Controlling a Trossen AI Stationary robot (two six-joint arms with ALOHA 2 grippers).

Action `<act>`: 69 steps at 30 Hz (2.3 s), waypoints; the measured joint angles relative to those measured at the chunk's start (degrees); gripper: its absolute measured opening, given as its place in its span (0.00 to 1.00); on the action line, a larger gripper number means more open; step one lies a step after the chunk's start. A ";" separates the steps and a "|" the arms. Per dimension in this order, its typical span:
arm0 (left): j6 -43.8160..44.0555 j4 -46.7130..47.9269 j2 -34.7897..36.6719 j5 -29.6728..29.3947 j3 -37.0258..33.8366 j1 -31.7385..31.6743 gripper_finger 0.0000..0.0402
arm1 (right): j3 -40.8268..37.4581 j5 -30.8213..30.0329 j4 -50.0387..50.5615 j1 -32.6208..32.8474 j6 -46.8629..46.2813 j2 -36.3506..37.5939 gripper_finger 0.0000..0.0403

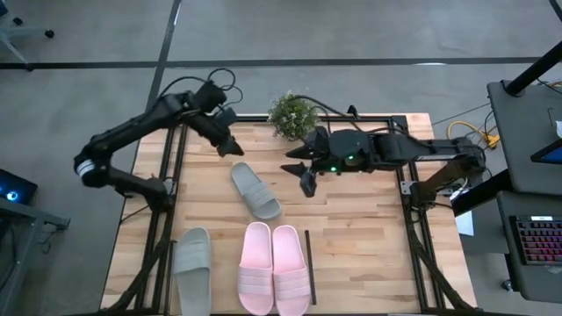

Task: Pick and place slides into the shelf
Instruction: Put the gray slipper on the shelf

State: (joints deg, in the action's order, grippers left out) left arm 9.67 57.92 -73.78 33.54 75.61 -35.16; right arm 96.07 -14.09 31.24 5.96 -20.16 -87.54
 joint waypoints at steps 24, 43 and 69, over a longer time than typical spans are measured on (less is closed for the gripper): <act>-11.99 11.49 -18.92 7.73 -0.24 1.38 0.31 | -0.14 -4.02 9.15 -1.44 5.22 10.23 0.46; -6.09 -0.46 -16.76 -6.49 -5.00 10.53 0.35 | -1.70 -4.00 9.23 -1.40 4.48 10.18 0.46; 1.90 -11.20 -17.07 -4.68 -14.80 11.67 0.62 | -3.04 -3.98 9.25 -1.38 4.94 10.23 0.46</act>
State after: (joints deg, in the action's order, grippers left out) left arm 11.56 46.72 -90.85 28.86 60.81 -23.49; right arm 93.03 -18.06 40.49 4.58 -15.22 -77.32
